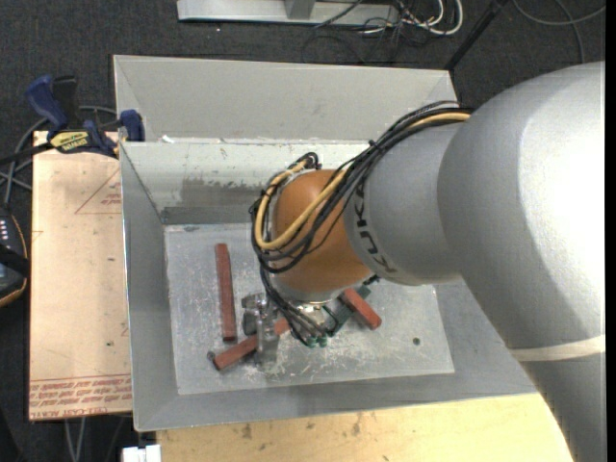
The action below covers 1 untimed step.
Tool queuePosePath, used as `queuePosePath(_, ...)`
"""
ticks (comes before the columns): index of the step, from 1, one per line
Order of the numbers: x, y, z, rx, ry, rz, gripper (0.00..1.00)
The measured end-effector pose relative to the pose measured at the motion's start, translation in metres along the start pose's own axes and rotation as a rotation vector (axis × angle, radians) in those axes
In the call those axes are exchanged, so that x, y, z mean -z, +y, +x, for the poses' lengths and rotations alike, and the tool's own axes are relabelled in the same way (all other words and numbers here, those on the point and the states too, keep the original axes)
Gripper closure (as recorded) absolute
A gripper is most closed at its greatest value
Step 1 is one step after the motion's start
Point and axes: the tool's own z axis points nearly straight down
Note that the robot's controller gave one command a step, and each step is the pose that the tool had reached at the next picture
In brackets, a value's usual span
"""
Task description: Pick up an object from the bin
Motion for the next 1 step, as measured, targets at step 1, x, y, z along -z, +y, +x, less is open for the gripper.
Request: queuePosePath(1,0.162,0.0156,0.0067,0.031,-0.014,-0.001,1.0)
